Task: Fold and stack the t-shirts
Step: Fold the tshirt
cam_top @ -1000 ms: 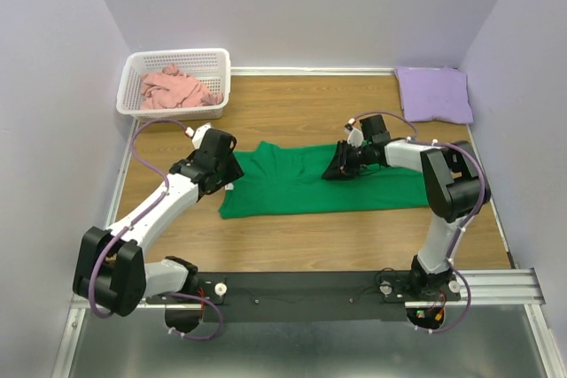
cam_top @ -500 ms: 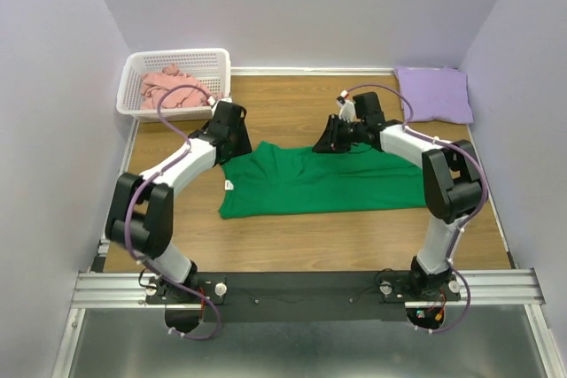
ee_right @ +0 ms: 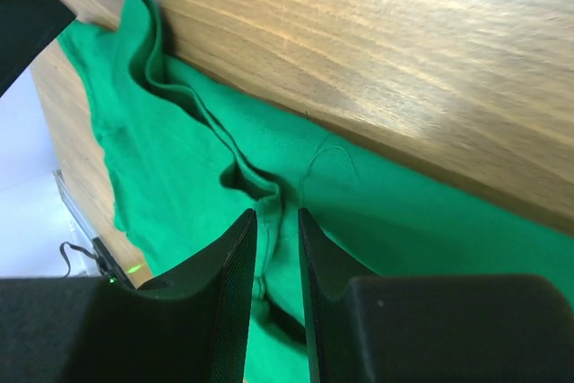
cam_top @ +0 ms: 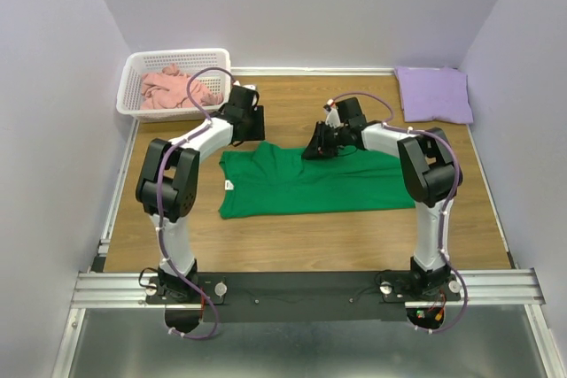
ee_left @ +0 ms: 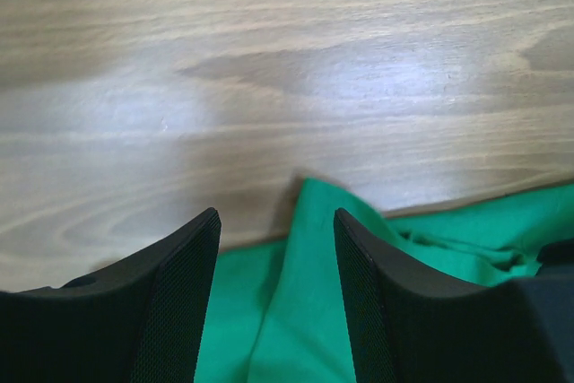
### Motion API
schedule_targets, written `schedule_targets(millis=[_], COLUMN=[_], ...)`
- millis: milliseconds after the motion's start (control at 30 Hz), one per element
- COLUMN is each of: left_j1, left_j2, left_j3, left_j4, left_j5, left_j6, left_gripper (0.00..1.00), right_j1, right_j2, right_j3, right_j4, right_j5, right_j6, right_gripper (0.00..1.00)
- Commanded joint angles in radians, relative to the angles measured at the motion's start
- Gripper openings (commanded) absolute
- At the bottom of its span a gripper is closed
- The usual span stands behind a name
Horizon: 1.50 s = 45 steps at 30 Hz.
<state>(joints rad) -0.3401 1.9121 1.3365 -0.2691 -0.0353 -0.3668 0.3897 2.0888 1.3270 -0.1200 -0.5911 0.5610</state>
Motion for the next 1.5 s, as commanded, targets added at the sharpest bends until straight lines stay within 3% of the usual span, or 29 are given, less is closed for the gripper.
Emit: schedule_targets(millis=[0, 700, 1100, 1200, 1333, 1467], left_j1=[0.006, 0.009, 0.009, 0.009, 0.010, 0.010], left_j2=[0.047, 0.151, 0.162, 0.165, 0.163, 0.156], left_j3=[0.035, 0.066, 0.064, 0.059, 0.058, 0.055], left_j4=[0.014, 0.028, 0.033, 0.037, 0.041, 0.047], left_j5=[0.061, 0.178, 0.190, 0.192, 0.193, 0.187], left_j6=[0.055, 0.075, 0.077, 0.077, 0.078, 0.075], left_gripper=[0.61, 0.47, 0.27, 0.20, 0.04, 0.00], right_j1=[0.014, 0.024, 0.026, 0.026, 0.026, 0.026], right_j2=[0.036, 0.102, 0.064, 0.050, 0.036, 0.030], right_j3=[0.041, 0.100, 0.078, 0.069, 0.049, 0.043], right_j4=[0.028, 0.037, 0.037, 0.037, 0.037, 0.036], right_j5=[0.024, -0.009, -0.029, -0.030, -0.033, -0.033], right_j6=[0.023, 0.040, 0.033, 0.028, 0.030, 0.027], right_gripper=[0.33, 0.33, 0.33, 0.37, 0.42, 0.42])
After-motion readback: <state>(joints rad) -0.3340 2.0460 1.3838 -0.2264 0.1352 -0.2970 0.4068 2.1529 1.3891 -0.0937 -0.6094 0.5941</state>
